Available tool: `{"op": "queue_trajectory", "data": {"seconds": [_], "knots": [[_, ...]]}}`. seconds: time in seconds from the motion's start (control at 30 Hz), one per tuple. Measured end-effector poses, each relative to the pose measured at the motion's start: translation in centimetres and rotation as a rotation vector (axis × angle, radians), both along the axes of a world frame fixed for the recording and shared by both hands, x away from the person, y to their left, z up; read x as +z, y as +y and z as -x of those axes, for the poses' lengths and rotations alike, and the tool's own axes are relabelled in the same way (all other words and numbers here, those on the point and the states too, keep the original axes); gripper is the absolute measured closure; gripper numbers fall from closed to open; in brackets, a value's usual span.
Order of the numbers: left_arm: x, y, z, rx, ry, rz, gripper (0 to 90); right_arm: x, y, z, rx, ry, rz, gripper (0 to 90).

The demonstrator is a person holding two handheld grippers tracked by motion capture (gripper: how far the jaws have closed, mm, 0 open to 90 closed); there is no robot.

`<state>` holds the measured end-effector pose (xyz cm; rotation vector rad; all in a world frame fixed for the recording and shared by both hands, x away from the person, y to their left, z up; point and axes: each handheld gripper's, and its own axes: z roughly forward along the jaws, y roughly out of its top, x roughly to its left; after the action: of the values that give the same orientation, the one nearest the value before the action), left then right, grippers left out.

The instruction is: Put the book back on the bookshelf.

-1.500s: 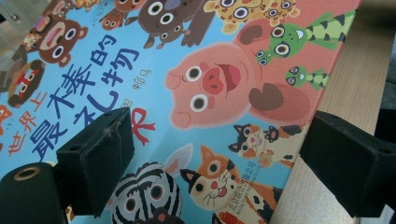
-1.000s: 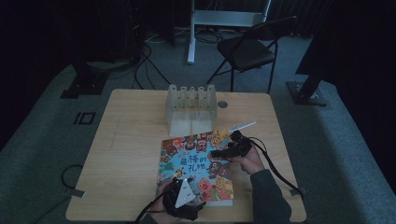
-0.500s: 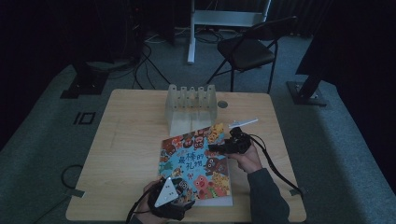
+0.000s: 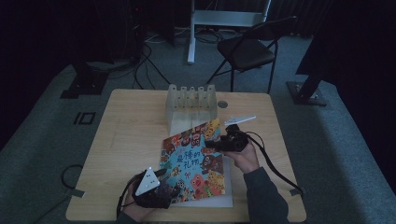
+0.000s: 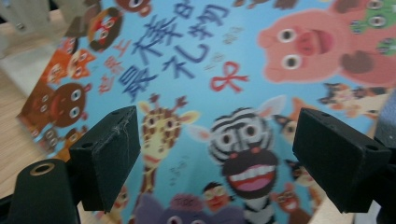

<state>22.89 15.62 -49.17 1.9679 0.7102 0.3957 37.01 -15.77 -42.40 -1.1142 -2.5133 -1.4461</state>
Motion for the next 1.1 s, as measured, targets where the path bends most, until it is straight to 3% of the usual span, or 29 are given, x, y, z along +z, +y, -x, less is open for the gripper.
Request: {"op": "queue_trajectory", "data": {"seconds": [0.27, 0.47, 0.73, 0.97, 1.07, 1.1], "knots": [[-0.3, 2.5, -1.9, 0.055, 0.074, 0.076, 17.2, 0.5, -0.4, 0.5, -0.017, -0.021, -0.027, 66.9], [-0.6, 3.6, -3.3, 0.09, 0.122, 0.119, 18.5, 1.5, -1.3, 1.3, -0.02, -0.063, -0.069, 70.4], [-0.6, 3.8, -4.9, 0.1, 0.144, 0.133, 18.5, 2.3, -1.6, 2.5, -0.022, -0.115, -0.085, 71.2], [-1.0, 4.1, -6.6, 0.105, 0.176, 0.178, 20.4, 2.9, -1.6, 3.2, -0.019, -0.14, -0.106, 72.1], [-1.1, 4.1, -7.1, 0.107, 0.186, 0.181, 20.5, 3.2, -1.7, 3.2, -0.007, -0.137, -0.112, 72.6], [-1.1, 3.9, -7.9, 0.103, 0.205, 0.165, 20.1, 3.2, -1.7, 3.3, -0.006, -0.136, -0.114, 72.6]]}}
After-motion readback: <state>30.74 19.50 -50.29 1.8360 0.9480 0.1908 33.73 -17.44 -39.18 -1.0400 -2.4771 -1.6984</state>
